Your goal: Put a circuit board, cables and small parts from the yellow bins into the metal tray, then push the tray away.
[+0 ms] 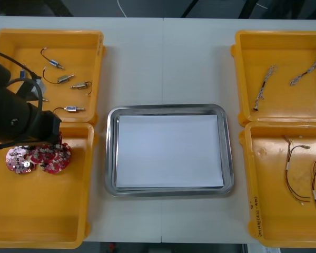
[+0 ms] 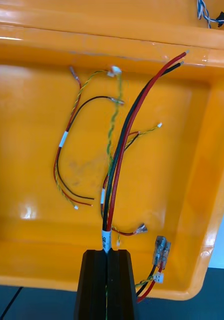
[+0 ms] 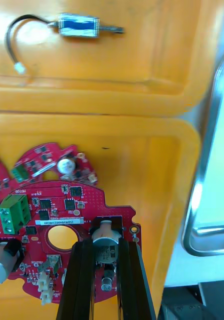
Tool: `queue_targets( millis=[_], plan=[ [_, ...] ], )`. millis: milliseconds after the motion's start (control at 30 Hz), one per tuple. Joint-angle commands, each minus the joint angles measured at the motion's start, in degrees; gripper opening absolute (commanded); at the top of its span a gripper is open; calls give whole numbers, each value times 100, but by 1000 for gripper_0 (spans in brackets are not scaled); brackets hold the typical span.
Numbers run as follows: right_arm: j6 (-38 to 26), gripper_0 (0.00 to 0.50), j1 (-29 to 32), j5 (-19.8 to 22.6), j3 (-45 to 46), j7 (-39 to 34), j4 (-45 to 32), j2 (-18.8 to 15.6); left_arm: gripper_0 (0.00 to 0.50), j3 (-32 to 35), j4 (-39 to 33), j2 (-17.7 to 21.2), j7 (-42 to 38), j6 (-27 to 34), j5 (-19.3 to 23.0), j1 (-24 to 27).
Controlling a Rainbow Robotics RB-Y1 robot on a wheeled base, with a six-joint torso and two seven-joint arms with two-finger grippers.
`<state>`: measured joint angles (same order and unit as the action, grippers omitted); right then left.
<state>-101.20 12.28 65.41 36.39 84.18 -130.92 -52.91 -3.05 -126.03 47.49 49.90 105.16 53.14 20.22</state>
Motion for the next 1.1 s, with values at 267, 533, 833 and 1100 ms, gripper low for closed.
queue_targets(
  millis=[267,533,833,1100],
  plan=[
    [-744,0,-798,1273,246,-104,-144,-721,0,-837,-273,243,-173,66,241,958],
    [-880,0,-1474,1009,-335,-121,-557,-738,0,-1514,-528,58,-604,75,399,1476],
    [-880,0,-2054,930,-967,-139,-742,-729,0,-2542,-176,-645,-674,66,223,2320],
    [-880,0,-2301,1000,-1249,-130,-750,-729,0,-3237,430,-1269,-771,-171,21,2883]
  ],
)
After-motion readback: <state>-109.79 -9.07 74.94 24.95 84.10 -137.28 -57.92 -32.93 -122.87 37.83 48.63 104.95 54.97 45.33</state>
